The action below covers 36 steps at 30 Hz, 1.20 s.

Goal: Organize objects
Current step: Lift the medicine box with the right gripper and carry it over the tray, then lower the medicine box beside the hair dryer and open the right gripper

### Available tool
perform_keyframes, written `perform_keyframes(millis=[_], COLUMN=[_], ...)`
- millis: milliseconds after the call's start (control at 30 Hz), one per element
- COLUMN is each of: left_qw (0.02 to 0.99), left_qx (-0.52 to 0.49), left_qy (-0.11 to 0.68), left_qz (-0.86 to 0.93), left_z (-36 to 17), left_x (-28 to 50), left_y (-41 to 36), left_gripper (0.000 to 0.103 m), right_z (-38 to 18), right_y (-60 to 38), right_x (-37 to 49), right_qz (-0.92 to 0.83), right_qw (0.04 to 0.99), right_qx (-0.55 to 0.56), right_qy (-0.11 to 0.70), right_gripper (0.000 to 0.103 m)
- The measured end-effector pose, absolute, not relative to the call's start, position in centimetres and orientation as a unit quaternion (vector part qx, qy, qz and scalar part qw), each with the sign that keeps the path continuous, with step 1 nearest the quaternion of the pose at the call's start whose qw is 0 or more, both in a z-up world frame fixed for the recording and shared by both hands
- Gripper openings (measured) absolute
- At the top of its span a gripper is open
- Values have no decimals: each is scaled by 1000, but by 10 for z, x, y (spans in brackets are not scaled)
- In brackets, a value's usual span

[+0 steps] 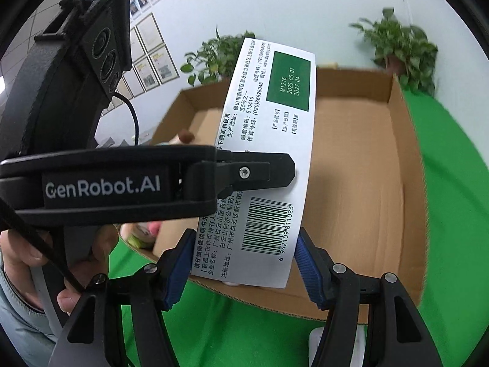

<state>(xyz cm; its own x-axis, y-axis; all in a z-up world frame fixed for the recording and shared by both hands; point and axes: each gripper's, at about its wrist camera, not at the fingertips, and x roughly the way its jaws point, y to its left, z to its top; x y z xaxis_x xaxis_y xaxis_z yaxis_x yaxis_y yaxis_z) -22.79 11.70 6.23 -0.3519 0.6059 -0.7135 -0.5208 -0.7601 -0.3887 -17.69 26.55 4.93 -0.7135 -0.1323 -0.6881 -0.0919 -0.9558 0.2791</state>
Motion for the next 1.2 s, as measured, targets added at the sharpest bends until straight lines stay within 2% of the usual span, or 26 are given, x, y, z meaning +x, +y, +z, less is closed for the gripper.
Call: perform_keyframes(millis=[300,600,900,1200], left_qw=[329,310,297,272], left_qx=[-501,-522,-529,-508], left_qy=[-54,-52,-36,-25], left_qz=[799,793,794,817], left_z=[8,-17,-15,7], left_x=[-238,-240,-231,-228], left_y=[127,126,123,92], left_gripper=[48,50,51,51], right_z=[-4,-30,-35,-37], right_y=[282,285,285,284], right_x=[-194,-206,-212,-226], right_qz=[-888,-873,-867,-861], right_qw=[23,26,20,-22], right_qx=[427,451,453,475], right_qy=[-166,-185,-206,-181], right_gripper=[60,60,60,60])
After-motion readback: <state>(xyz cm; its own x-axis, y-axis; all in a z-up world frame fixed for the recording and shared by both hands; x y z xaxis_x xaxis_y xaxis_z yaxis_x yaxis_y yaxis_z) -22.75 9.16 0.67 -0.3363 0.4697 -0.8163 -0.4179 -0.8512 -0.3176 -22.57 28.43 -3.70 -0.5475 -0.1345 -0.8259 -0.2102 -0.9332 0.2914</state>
